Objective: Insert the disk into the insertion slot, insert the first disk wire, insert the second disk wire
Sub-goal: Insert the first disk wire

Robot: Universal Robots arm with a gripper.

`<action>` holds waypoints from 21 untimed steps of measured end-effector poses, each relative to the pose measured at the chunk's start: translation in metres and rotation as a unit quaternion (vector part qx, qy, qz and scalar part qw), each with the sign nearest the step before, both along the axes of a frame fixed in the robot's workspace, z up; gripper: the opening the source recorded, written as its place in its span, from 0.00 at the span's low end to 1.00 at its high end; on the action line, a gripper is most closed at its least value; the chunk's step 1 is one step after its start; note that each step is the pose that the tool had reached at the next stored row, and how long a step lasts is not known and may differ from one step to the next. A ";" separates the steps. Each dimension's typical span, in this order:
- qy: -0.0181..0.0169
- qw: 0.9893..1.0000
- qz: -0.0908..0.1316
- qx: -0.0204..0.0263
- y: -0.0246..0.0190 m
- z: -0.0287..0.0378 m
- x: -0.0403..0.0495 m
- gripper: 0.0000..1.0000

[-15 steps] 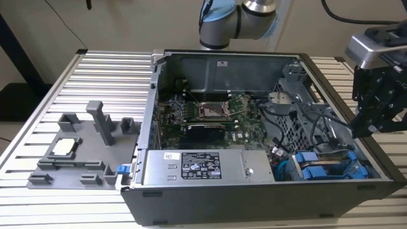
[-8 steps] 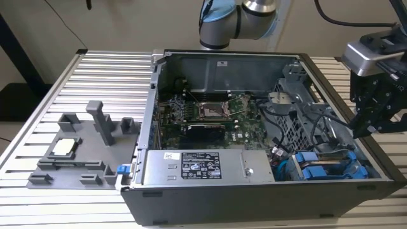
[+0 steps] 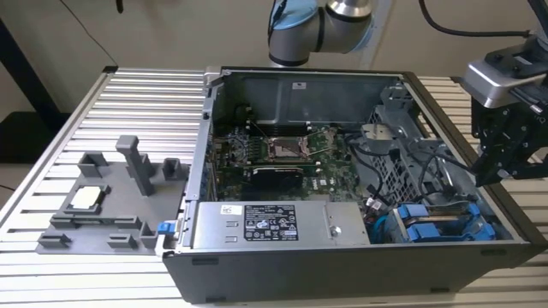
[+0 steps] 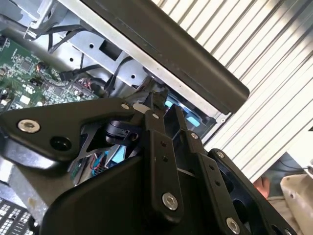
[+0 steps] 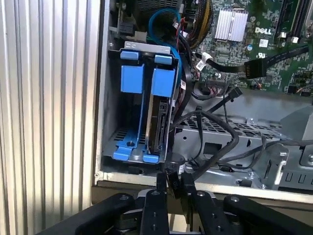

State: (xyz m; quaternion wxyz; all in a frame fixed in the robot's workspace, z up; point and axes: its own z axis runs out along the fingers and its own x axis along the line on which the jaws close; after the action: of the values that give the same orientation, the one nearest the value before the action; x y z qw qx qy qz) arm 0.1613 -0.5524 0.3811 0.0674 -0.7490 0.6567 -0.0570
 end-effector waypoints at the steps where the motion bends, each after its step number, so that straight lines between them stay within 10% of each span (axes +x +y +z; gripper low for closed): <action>1: 0.000 1.000 0.003 0.000 -0.0001 -0.0001 0.0000 0.27; 21: 0.000 1.000 0.023 -0.013 -0.0013 -0.0060 -0.0001 0.27</action>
State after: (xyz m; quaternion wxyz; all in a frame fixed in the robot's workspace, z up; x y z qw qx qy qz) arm 0.1612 -0.5537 0.3752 0.0586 -0.7650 0.6381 -0.0640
